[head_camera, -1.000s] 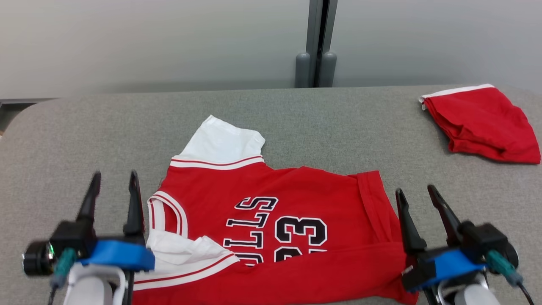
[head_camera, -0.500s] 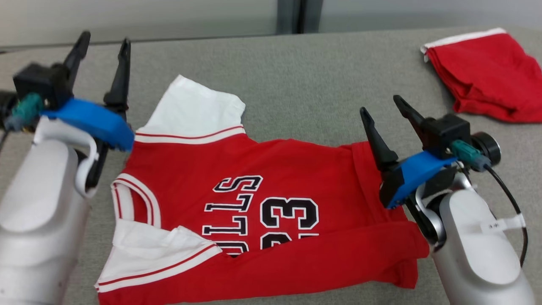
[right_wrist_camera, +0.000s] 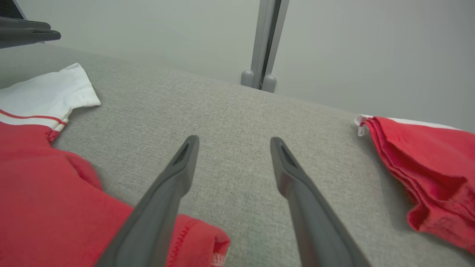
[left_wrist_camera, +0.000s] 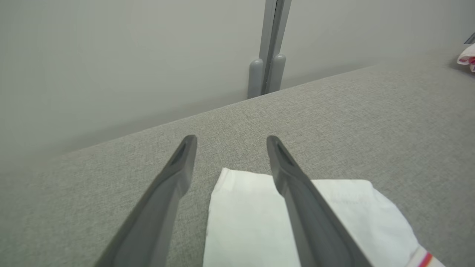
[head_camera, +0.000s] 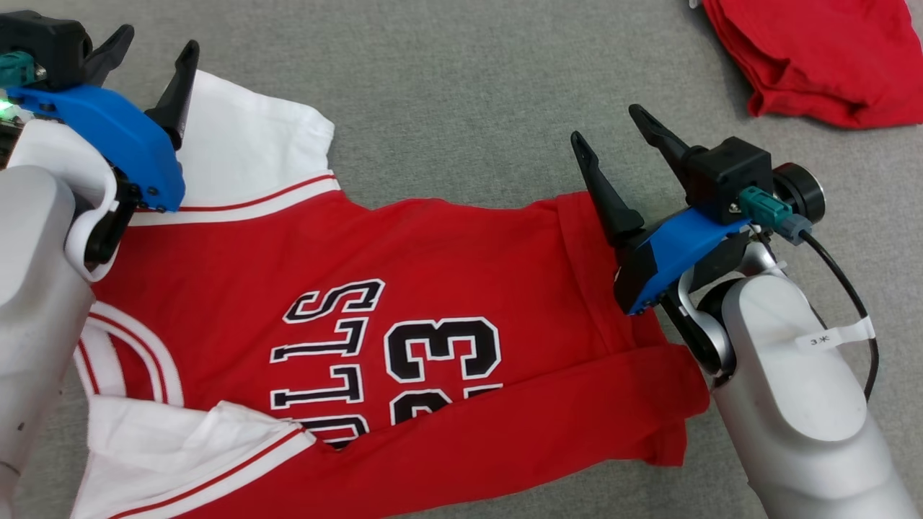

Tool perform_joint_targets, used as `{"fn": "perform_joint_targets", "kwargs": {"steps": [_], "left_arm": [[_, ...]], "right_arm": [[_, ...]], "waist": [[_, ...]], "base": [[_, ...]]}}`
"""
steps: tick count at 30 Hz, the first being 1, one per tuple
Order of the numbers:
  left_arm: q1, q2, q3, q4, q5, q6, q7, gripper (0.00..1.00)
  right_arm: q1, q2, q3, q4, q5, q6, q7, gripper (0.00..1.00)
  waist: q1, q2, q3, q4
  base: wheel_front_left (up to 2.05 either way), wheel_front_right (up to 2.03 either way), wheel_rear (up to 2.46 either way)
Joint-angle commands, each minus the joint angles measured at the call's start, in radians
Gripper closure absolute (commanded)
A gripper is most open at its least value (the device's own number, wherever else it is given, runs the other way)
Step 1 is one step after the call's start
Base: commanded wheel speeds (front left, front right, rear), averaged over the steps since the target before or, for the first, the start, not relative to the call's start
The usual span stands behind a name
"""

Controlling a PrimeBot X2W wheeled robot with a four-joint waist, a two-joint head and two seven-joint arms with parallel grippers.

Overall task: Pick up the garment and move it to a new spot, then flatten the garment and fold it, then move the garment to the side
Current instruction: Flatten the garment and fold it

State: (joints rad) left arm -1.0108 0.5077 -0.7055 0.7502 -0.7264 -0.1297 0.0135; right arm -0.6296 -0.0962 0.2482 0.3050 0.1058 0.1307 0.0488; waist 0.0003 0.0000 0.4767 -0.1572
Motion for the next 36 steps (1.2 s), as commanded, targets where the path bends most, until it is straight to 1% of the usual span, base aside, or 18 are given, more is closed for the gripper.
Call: {"fn": "perform_joint_targets", "kwargs": {"steps": [1, 7, 10, 11, 14, 15, 19, 20, 21, 22, 23, 26, 29, 31, 36], "left_arm": [[-0.02, 0.013, -0.024, 0.022, -0.047, -0.001, 0.011, 0.0], [-0.032, 0.037, -0.1, 0.063, -0.147, -0.001, 0.049, 0.0], [-0.034, 0.039, -0.121, 0.082, -0.199, -0.001, 0.074, 0.0], [-0.034, 0.039, -0.121, 0.082, -0.199, -0.001, 0.074, 0.0], [-0.04, 0.052, -0.161, 0.104, -0.203, -0.001, 0.081, 0.0], [-0.038, 0.051, -0.166, 0.112, -0.221, -0.001, 0.085, 0.0], [-0.022, 0.039, -0.197, 0.136, -0.278, 0.0, 0.14, 0.0], [-0.019, 0.042, -0.214, 0.14, -0.278, 0.0, 0.154, 0.0], [-0.021, 0.047, -0.225, 0.143, -0.276, 0.0, 0.15, 0.17], [-0.023, 0.048, -0.234, 0.145, -0.279, 0.0, 0.144, 0.89], [-0.021, 0.048, -0.242, 0.146, -0.286, 0.0, 0.142, 1.0], [-0.03, 0.054, -0.249, 0.146, -0.295, 0.0, 0.094, 1.0], [-0.043, 0.055, -0.245, 0.139, -0.31, 0.0, 0.029, 1.0], [-0.05, 0.052, -0.244, 0.132, -0.32, 0.0, -0.011, 1.0], [-0.046, 0.056, -0.28, 0.112, -0.322, 0.0, -0.06, 1.0]], "right_arm": [[-0.027, 0.007, 0.004, 0.005, 0.003, 0.0, -0.011, 0.0], [-0.047, 0.013, 0.014, 0.019, 0.002, 0.0, -0.024, 0.0], [-0.053, 0.014, 0.019, 0.024, 0.003, 0.0, -0.027, 0.0], [-0.053, 0.014, 0.019, 0.024, 0.003, 0.0, -0.027, 0.0], [-0.062, 0.014, 0.021, 0.028, 0.003, 0.0, -0.027, 0.0], [-0.066, 0.014, 0.023, 0.03, 0.003, 0.0, -0.027, 0.0], [-0.073, 0.014, 0.027, 0.037, 0.007, 0.0, -0.026, 0.0], [-0.074, 0.013, 0.027, 0.039, 0.008, 0.0, -0.024, 0.0], [-0.075, 0.012, 0.028, 0.04, 0.009, 0.0, -0.023, 0.0], [-0.075, 0.011, 0.029, 0.042, 0.011, 0.0, -0.023, 0.0], [-0.074, 0.009, 0.029, 0.044, 0.012, 0.0, -0.023, 0.0], [-0.073, 0.0, 0.035, 0.049, 0.016, 0.0, -0.013, 0.0], [-0.07, -0.012, 0.049, 0.057, 0.035, 0.0, 0.023, 0.0], [-0.064, -0.02, 0.063, 0.057, 0.068, 0.0, 0.055, 0.0], [-0.044, -0.058, 0.102, 0.053, 0.133, 0.0, 0.17, 0.0]], "waist": [[-0.0003, 0.0, 0.028, -0.026], [-0.0003, 0.0, 0.046, -0.039], [-0.0003, 0.0, 0.052, -0.044], [-0.0003, 0.0, 0.052, -0.044], [-0.0003, 0.0, 0.059, -0.047], [-0.0003, 0.0, 0.061, -0.048], [-0.0003, 0.0, 0.065, -0.052], [-0.0003, 0.0, 0.064, -0.052], [-0.0003, 0.0, 0.064, -0.052], [-0.0003, 0.0, 0.063, -0.051], [-0.0003, 0.0, 0.06, -0.05], [-0.0003, 0.0, 0.049, -0.045], [-0.0003, 0.0, 0.033, -0.04], [-0.0003, 0.0, 0.023, -0.034], [-0.0003, 0.0, 0.002, -0.019]], "base": [[0.0, 0.0, 0.0], [0.0, 0.0, 0.0], [0.0, 0.0, 0.0], [0.0, 0.0, 0.0], [0.0, 0.0, 0.0], [0.0, 0.0, 0.0], [0.0, 0.0, 0.0], [0.0, 0.0, 0.0], [0.0, 0.0, 0.0], [0.0, 0.0, 0.0], [0.0, 0.0, 0.0], [0.0, 0.0, 0.0], [0.0, 0.0, 0.0], [0.0, 0.0, 0.0], [0.0, 0.0, 0.0]]}}
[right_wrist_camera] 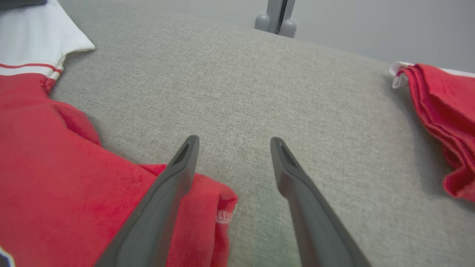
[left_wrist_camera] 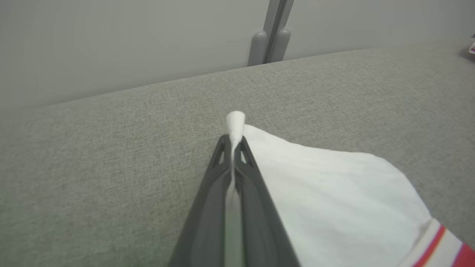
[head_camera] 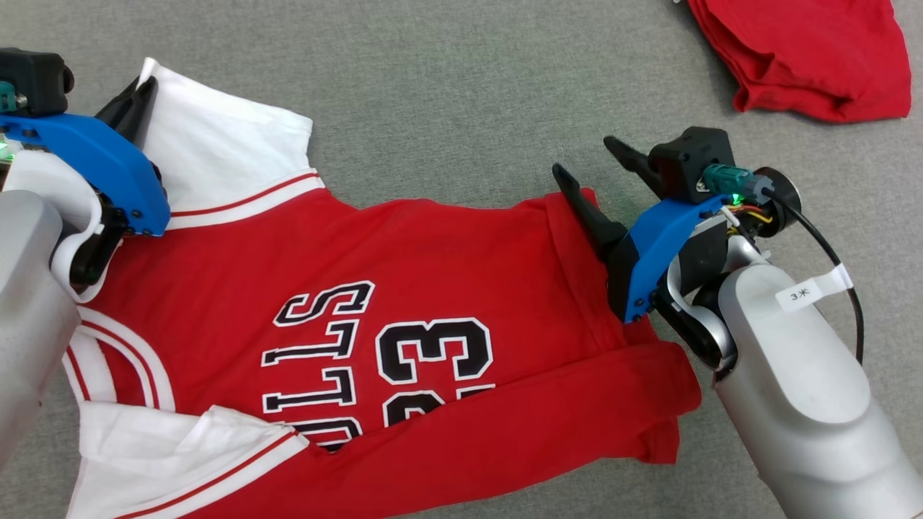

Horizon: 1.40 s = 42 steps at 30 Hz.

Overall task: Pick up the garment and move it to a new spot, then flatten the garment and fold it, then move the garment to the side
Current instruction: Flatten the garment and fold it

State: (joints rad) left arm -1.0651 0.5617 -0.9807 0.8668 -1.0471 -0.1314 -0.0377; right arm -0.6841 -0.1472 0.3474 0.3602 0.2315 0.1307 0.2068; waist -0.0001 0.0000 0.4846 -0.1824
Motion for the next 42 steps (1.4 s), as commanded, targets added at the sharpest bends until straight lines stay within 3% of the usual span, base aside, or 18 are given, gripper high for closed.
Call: {"fn": "perform_joint_targets", "kwargs": {"steps": [1, 15, 16, 17, 18, 23, 34, 42], "left_arm": [[0.008, 0.003, -0.011, -0.008, -0.001, 0.002, -0.018, 1.0], [-0.029, -0.023, -0.086, -0.022, -0.026, 0.002, -0.089, 1.0], [-0.031, -0.025, -0.09, -0.021, -0.026, 0.002, -0.092, 1.0], [-0.034, -0.027, -0.094, -0.021, -0.03, 0.002, -0.099, 1.0], [-0.036, -0.029, -0.097, -0.021, -0.034, 0.002, -0.103, 1.0], [-0.04, -0.028, -0.107, -0.013, -0.048, 0.002, -0.148, 1.0], [0.037, -0.039, -0.086, -0.079, -0.053, 0.002, -0.225, 1.0], [0.254, 0.001, 0.079, -0.317, 0.067, 0.033, -0.228, 1.0]], "right_arm": [[0.016, -0.015, 0.009, -0.004, 0.019, 0.0, 0.034, 0.0], [0.082, -0.065, 0.043, -0.044, 0.068, 0.0, 0.261, 0.0], [0.083, -0.068, 0.045, -0.045, 0.066, 0.0, 0.271, 0.4], [0.084, -0.07, 0.045, -0.047, 0.063, 0.0, 0.276, 0.62], [0.084, -0.07, 0.042, -0.049, 0.061, 0.0, 0.279, 1.0], [0.072, -0.063, 0.006, -0.073, 0.031, 0.0, 0.243, 1.0], [0.122, -0.028, -0.09, 0.03, -0.034, 0.0, -0.008, 1.0], [0.191, -0.022, -0.12, 0.114, -0.043, 0.0, -0.158, 1.0]], "waist": [[0.0001, 0.0, -0.009, 0.01], [0.0001, 0.0, -0.023, 0.053], [0.0001, 0.0, -0.022, 0.055], [0.0001, 0.0, -0.021, 0.058], [0.0001, 0.0, -0.021, 0.061], [0.0001, 0.0, -0.036, 0.069], [0.0001, 0.0, -0.13, 0.122], [0.0001, 0.0, -0.205, 0.165]], "base": [[0.0, 0.0, 0.0], [0.0, 0.0, 0.0], [0.0, 0.0, 0.0], [0.0, 0.0, 0.0], [0.0, 0.0, 0.0], [0.0, 0.0, 0.0], [0.0, 0.0, 0.0], [0.0, 0.0, 0.0]]}}
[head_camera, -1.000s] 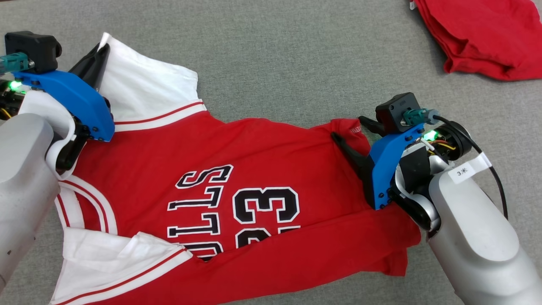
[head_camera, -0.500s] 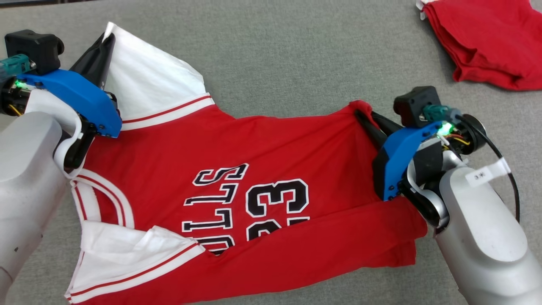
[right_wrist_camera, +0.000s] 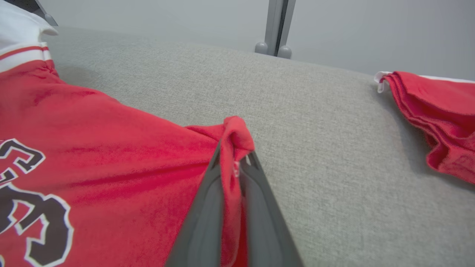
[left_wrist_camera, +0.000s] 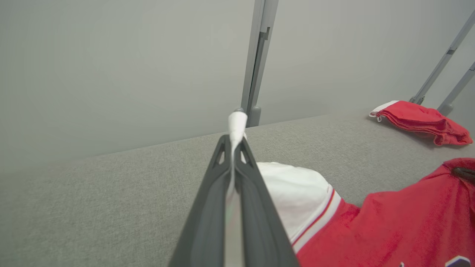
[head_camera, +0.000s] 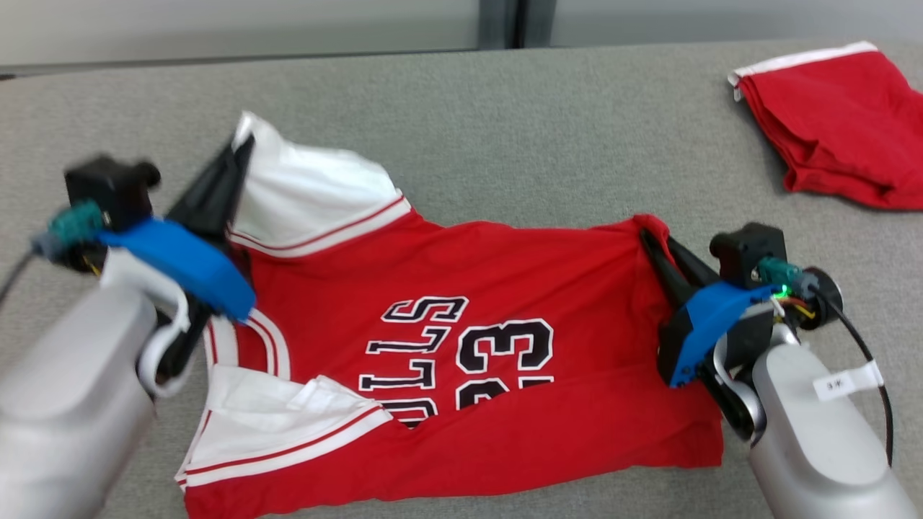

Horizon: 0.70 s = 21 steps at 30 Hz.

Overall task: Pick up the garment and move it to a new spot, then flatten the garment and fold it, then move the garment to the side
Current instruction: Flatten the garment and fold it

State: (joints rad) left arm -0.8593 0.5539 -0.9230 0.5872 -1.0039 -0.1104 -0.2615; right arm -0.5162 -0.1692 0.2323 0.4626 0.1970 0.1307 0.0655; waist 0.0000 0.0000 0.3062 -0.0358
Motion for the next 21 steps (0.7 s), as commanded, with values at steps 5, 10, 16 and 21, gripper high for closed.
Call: {"fn": "perform_joint_targets", "kwargs": {"steps": [5, 10, 16, 21], "left_arm": [[0.252, 0.027, 0.112, -0.213, 0.093, 0.062, -0.004, 1.0], [0.443, 0.033, 0.149, -0.339, 0.135, 0.116, -0.004, 1.0], [0.578, 0.028, 0.164, -0.404, 0.138, 0.151, -0.004, 1.0], [0.662, 0.026, 0.197, -0.423, 0.139, 0.176, -0.004, 1.0]], "right_arm": [[0.08, -0.002, -0.021, 0.044, -0.013, 0.0, -0.096, 1.0], [0.145, 0.006, -0.04, 0.065, -0.021, 0.0, -0.177, 1.0], [0.216, 0.018, -0.067, 0.072, -0.037, 0.0, -0.252, 1.0], [0.281, 0.036, -0.088, 0.056, -0.06, 0.0, -0.298, 1.0]], "waist": [[0.0, 0.0, -0.072, 0.044], [0.0, 0.0, -0.109, 0.059], [0.0, 0.0, -0.131, 0.074], [0.0, 0.0, -0.138, 0.08]], "base": [[0.0, 0.0, 0.0], [0.0, 0.0, 0.0], [0.0, 0.0, 0.0], [0.0, 0.0, 0.0]]}}
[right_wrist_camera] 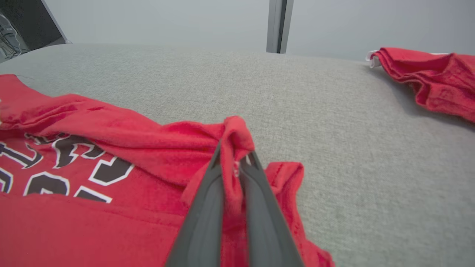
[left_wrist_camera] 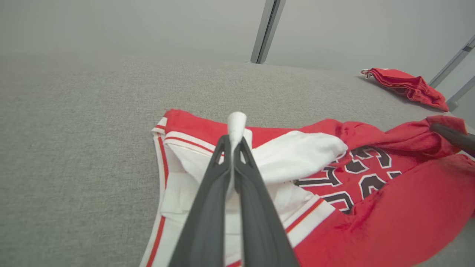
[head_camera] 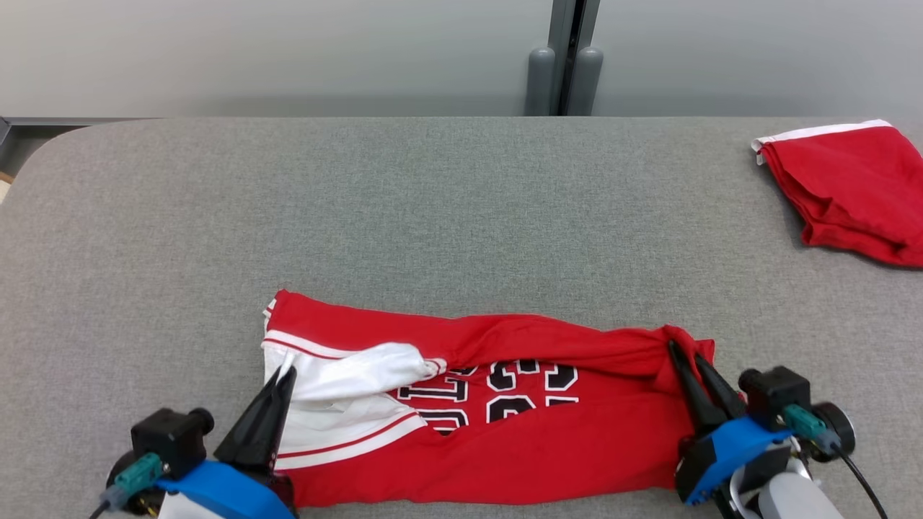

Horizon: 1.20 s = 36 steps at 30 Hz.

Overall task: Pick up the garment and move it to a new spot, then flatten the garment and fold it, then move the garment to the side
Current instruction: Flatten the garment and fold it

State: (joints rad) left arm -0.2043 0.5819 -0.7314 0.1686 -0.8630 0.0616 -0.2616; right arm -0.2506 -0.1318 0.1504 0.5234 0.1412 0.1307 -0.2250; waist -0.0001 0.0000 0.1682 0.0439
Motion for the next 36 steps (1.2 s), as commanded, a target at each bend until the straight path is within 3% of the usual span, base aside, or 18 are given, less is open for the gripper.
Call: {"fn": "perform_joint_targets", "kwargs": {"steps": [1, 5, 6, 7, 8, 9, 10, 16, 20, 28, 36], "left_arm": [[0.025, -0.005, 0.012, -0.01, -0.002, 0.009, -0.004, 1.0], [0.073, -0.016, 0.027, -0.014, 0.004, 0.018, -0.004, 1.0], [0.085, -0.022, 0.03, -0.012, 0.0, 0.021, -0.004, 1.0], [0.094, -0.025, 0.032, -0.008, 0.001, 0.024, -0.004, 1.0], [0.099, -0.032, 0.043, -0.006, 0.004, 0.028, -0.004, 0.8], [0.104, -0.037, 0.055, -0.004, 0.015, 0.032, -0.004, 0.12], [0.11, -0.042, 0.065, -0.002, 0.028, 0.038, -0.004, 0.0], [0.159, -0.129, 0.235, -0.043, 0.145, 0.07, -0.004, 0.0], [0.188, -0.205, 0.382, -0.082, 0.271, 0.067, -0.004, 0.0], [0.232, -0.366, 0.6, -0.121, 0.508, 0.015, -0.004, 0.0], [0.252, -0.459, 0.744, -0.091, 0.65, -0.03, -0.004, 0.0]], "right_arm": [[0.028, 0.0, -0.012, -0.009, -0.008, 0.0, -0.014, 1.0], [0.08, 0.018, -0.024, -0.03, -0.013, 0.0, -0.032, 1.0], [0.089, 0.017, -0.025, -0.035, -0.013, 0.0, -0.034, 0.9], [0.096, 0.018, -0.028, -0.042, -0.009, 0.0, -0.036, 0.16], [0.104, 0.02, -0.035, -0.048, -0.002, 0.0, -0.037, 0.0], [0.114, 0.022, -0.04, -0.057, 0.001, 0.0, -0.039, 0.0], [0.121, 0.024, -0.043, -0.066, 0.003, 0.0, -0.04, 0.0], [0.145, 0.033, -0.09, -0.173, 0.011, 0.0, -0.04, 0.0], [0.138, 0.035, -0.113, -0.194, 0.011, 0.0, -0.04, 0.0], [0.098, 0.052, -0.158, -0.086, 0.003, 0.0, -0.003, 0.0], [0.084, 0.07, -0.158, 0.04, -0.007, 0.0, 0.034, 0.0]], "waist": [[0.0001, 0.0, -0.001, 0.002], [0.0001, 0.0, -0.004, 0.005], [0.0001, 0.0, -0.005, 0.004], [0.0001, 0.0, -0.005, 0.004], [0.0001, 0.0, -0.007, 0.004], [0.0001, 0.0, -0.009, 0.004], [0.0001, 0.0, -0.012, 0.003], [0.0001, 0.0, -0.021, -0.006], [0.0001, 0.0, -0.025, -0.006], [0.0001, 0.0, -0.029, 0.0], [0.0001, 0.0, -0.028, 0.001]], "base": [[0.0, 0.0, 0.0], [0.0, 0.0, 0.0], [0.0, 0.0, 0.0], [0.0, 0.0, 0.0], [0.0, 0.0, 0.0], [0.0, 0.0, 0.0], [0.0, 0.0, 0.0], [0.0, 0.0, 0.0], [0.0, 0.0, 0.0], [0.0, 0.0, 0.0], [0.0, 0.0, 0.0]]}}
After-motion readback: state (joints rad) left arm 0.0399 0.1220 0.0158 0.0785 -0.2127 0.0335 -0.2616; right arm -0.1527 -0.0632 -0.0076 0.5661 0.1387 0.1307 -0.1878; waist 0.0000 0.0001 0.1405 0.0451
